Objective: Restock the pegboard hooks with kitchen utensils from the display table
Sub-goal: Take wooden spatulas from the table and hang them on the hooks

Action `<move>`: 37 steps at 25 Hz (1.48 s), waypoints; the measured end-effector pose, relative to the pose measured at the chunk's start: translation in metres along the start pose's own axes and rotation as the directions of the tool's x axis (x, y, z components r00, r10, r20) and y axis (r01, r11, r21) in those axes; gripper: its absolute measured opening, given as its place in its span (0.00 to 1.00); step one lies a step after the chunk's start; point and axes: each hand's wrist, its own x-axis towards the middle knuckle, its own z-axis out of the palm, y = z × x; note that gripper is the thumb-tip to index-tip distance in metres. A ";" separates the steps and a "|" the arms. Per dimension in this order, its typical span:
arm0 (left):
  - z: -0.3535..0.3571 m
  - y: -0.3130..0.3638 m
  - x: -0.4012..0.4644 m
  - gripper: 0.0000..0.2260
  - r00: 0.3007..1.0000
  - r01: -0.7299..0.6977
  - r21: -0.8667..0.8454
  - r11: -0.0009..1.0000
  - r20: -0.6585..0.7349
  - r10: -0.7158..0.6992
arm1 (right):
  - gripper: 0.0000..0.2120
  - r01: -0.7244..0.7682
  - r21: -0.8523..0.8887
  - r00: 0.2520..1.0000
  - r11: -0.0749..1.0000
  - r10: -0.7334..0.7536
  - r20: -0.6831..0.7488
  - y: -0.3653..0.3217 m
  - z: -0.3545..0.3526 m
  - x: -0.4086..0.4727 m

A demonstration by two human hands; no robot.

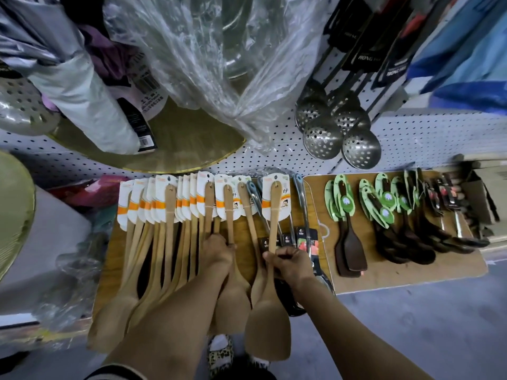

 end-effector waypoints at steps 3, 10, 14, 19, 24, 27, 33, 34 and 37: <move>-0.006 -0.002 -0.003 0.11 0.998 -0.018 -0.029 0.999 0.065 0.020 | 0.12 -0.020 0.048 1.000 0.999 0.020 0.000 -0.001 -0.004 -0.005; -0.015 -0.007 -0.054 0.05 0.982 0.010 -0.321 0.947 0.183 0.052 | 0.12 0.053 0.090 0.995 0.994 -0.045 -0.087 -0.008 -0.041 -0.037; -0.005 0.010 -0.099 0.08 0.963 -0.048 -0.399 0.916 0.225 0.148 | 0.12 0.065 0.095 0.988 0.993 -0.050 -0.147 -0.006 -0.092 -0.053; 0.045 0.067 -0.162 0.07 0.917 -0.178 -0.344 0.922 0.282 0.282 | 0.14 0.131 0.162 0.975 0.978 -0.098 -0.199 0.007 -0.193 -0.076; 0.141 0.178 -0.261 0.06 0.847 -0.295 -0.375 0.879 0.324 0.422 | 0.13 0.235 0.220 0.946 0.947 -0.170 -0.277 0.025 -0.365 -0.109; 0.200 0.250 -0.324 0.09 0.792 -0.344 -0.420 0.840 0.351 0.500 | 0.12 0.288 0.268 0.919 0.920 -0.187 -0.346 0.032 -0.469 -0.120; 0.306 0.384 -0.427 0.10 0.669 -0.476 -0.446 0.758 0.376 0.642 | 0.10 0.501 0.293 0.800 0.814 -0.306 -0.516 0.030 -0.656 -0.143; 0.319 0.405 -0.436 0.09 0.647 -0.506 -0.445 0.739 0.370 0.666 | 0.12 0.531 0.294 0.780 0.794 -0.323 -0.537 0.026 -0.677 -0.145; 0.367 0.472 -0.457 0.09 0.577 -0.599 -0.434 0.673 0.349 0.739 | 0.08 0.602 0.325 0.712 0.729 -0.306 -0.632 0.014 -0.747 -0.137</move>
